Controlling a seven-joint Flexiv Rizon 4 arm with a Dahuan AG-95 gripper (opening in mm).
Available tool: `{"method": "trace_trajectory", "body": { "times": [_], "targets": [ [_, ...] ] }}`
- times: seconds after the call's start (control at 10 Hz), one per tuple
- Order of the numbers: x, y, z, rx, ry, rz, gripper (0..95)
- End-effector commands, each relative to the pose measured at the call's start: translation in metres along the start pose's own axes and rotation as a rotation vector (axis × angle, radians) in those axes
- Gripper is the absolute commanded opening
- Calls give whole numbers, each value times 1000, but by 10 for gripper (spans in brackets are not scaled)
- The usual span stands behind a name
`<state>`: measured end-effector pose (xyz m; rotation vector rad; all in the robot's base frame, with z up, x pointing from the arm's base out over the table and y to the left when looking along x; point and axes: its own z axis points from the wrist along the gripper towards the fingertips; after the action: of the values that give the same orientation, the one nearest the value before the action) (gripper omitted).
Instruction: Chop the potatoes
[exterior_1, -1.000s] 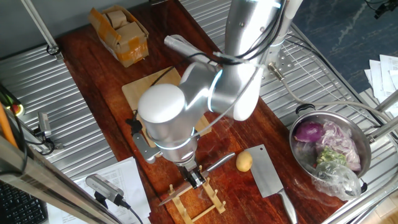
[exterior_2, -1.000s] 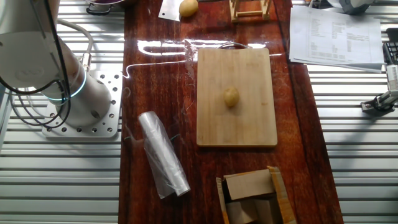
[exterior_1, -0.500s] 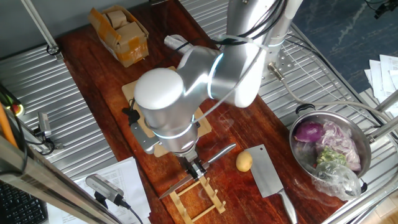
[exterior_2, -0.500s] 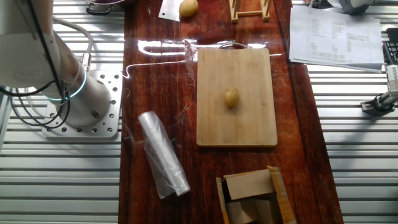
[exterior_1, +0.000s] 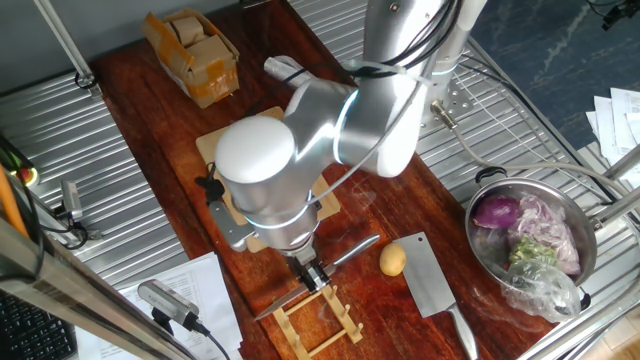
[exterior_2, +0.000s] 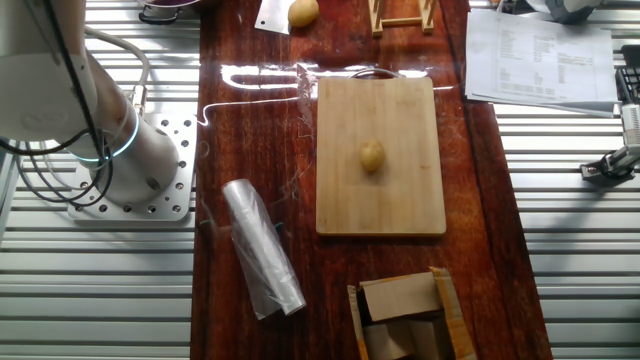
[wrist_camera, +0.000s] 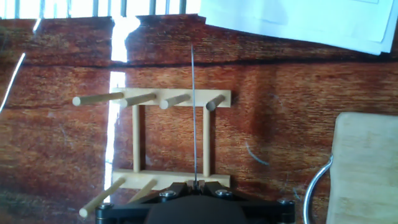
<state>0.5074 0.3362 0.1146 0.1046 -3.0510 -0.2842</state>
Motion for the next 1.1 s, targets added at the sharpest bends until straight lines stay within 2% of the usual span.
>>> {"method": "trace_trajectory", "body": {
  "times": [0.1, 0.2, 0.3, 0.4, 0.6, 0.8, 1.1],
  "targets": [
    [-2, 1, 0, 8, 19, -2, 0],
    [3, -1, -11, 24, 37, -26, 0],
    [5, -2, -14, 23, 39, -29, 0],
    [12, -14, -29, 14, 45, -59, 0],
    [18, -27, -41, 15, 49, -94, 0],
    [18, -27, -41, 24, 51, -92, 0],
    [18, -27, -41, 59, 32, -38, 0]
  ]
}}
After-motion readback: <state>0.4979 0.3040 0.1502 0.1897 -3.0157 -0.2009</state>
